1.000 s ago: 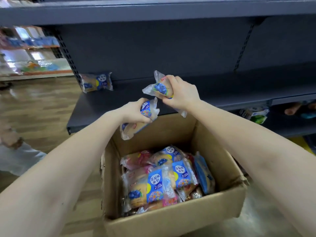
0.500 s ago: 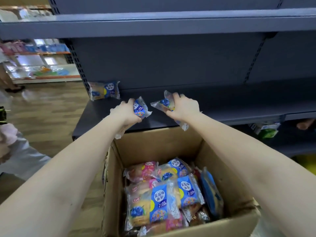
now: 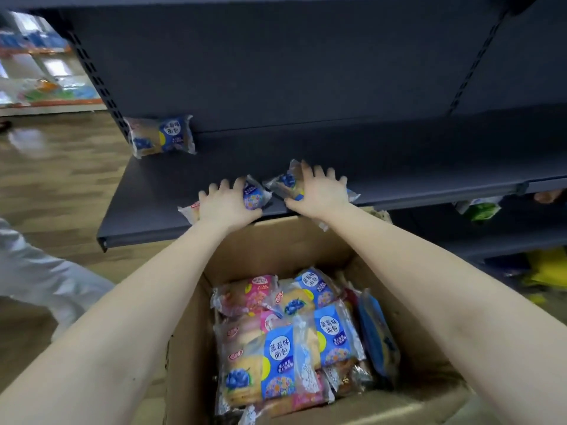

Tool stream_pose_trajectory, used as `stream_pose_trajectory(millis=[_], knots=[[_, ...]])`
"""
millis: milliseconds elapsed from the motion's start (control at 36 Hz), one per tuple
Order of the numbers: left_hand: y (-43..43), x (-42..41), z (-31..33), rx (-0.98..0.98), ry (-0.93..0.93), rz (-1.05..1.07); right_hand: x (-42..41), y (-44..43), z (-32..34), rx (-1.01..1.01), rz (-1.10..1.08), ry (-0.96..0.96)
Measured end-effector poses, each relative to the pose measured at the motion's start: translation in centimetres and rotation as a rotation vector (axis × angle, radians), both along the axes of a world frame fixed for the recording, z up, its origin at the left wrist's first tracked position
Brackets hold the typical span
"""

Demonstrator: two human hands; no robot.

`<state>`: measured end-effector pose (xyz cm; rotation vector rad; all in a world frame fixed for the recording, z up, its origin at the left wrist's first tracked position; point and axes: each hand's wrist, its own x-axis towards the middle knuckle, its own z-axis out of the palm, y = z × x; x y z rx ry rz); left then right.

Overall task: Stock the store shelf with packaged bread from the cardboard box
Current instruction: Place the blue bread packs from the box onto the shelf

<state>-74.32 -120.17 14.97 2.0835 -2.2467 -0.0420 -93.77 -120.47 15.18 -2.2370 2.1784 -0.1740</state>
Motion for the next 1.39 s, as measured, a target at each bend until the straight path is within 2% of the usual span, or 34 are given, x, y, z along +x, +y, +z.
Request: stream_pose_trajectory(millis=[167, 444, 750, 917, 1000, 1139, 1250, 1389], knots=[[0.0, -0.3, 0.0, -0.008, -0.047, -0.014, -0.2, -0.3, 0.0, 0.008, 0.009, 0.004], [-0.4, -0.2, 1.0, 0.162, -0.026, -0.008, -0.2, 0.7, 0.5, 0.022, 0.011, -0.001], [1.6, 0.8, 3.4, 0.042, -0.025, -0.034, -1.7, 2.5, 2.0, -0.033, -0.036, -0.03], [2.4, 1.0, 4.6, -0.128, 0.024, -0.094, -1.7, 3.4, 3.9, -0.244, -0.003, 0.062], [3.2, 1.1, 5.1, -0.243, 0.029, -0.151, -1.5, 3.8, 4.5, -0.345, 0.07, 0.123], [4.2, 1.0, 5.4, -0.468, -0.081, -0.293, -0.4, 4.3, 4.4, -0.515, 0.272, 0.16], [4.9, 1.1, 5.9, -0.477, -0.101, -0.337, 1.3, 4.6, 4.0, -0.591, 0.47, 0.108], [6.0, 1.8, 5.7, -0.417, -0.15, -0.361, 4.1, 5.2, 3.9, -0.581, 0.619, 0.039]])
